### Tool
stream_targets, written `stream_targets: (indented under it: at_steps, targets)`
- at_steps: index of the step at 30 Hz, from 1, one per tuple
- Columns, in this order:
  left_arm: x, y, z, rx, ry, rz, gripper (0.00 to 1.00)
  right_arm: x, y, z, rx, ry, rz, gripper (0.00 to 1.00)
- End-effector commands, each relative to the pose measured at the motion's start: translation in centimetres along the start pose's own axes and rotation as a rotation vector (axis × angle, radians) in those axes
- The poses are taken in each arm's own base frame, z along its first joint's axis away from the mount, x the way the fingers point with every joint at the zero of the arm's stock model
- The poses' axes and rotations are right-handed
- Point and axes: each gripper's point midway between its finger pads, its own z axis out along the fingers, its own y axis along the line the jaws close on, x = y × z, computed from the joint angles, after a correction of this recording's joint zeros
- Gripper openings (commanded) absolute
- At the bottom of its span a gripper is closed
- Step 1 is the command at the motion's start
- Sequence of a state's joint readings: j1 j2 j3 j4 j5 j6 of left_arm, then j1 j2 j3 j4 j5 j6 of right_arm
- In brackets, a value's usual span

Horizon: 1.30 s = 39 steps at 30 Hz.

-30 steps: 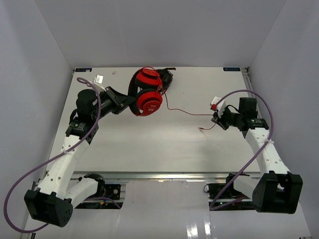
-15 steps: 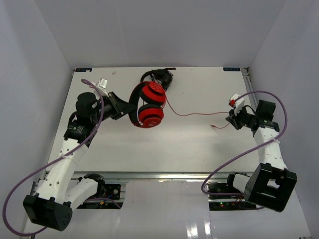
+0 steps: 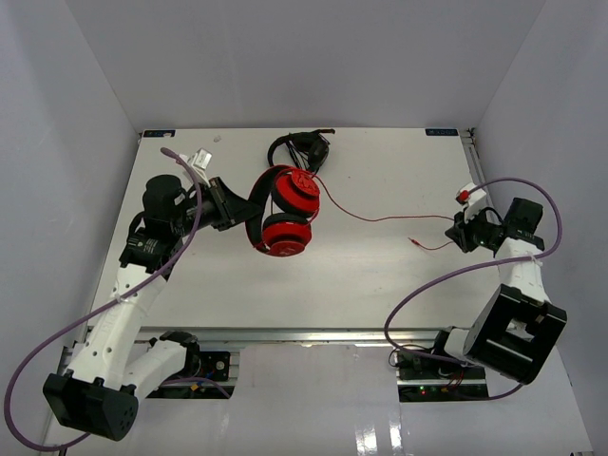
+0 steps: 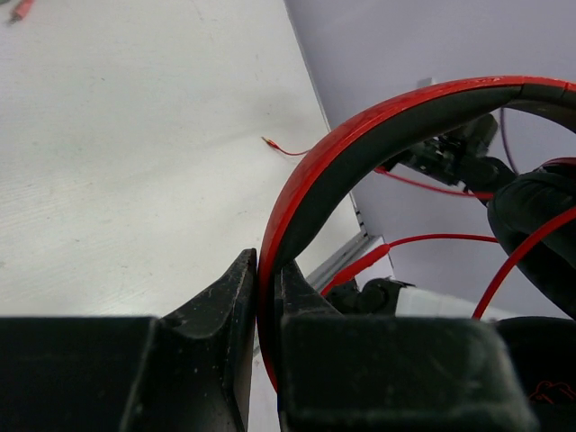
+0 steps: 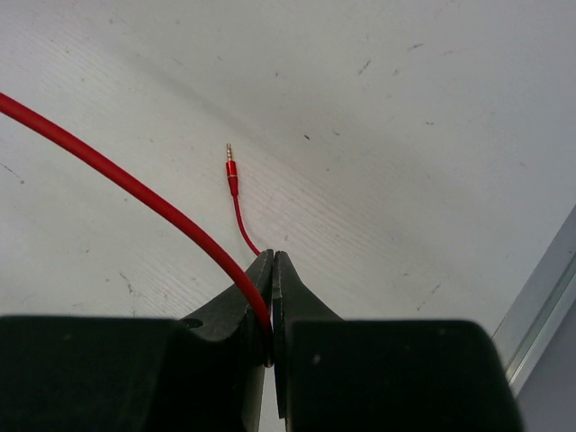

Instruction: Wrap the headphones

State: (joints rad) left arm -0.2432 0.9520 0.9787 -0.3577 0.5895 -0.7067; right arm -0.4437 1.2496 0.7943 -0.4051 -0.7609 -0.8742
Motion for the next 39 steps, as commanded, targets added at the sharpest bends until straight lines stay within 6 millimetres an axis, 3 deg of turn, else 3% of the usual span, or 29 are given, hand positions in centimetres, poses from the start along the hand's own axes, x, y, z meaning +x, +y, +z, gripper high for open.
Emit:
stream_targets:
  at_steps: [1,9,19,39]
  targets:
    - [-1.0,-5.7,-2.1,0.217,0.003,0.103,0.0,0.9,-1.7,-0.3,0.038,-0.012,0.007,0.08]
    - [0.6,-6.6,-2.7,0.302,0.054,0.108,0.0,2.9,-3.3,-0.8,0.073,0.013,0.033,0.08]
    - [-0.6,-8.5,-2.9,0.366,0.05,0.103,0.0,5.5,-4.6,-1.1,0.098,0.044,0.084,0.08]
    - [-4.6,-9.4,-2.2,0.328,-0.039,0.074,0.0,8.9,-6.5,-2.6,0.151,0.08,0.127,0.08]
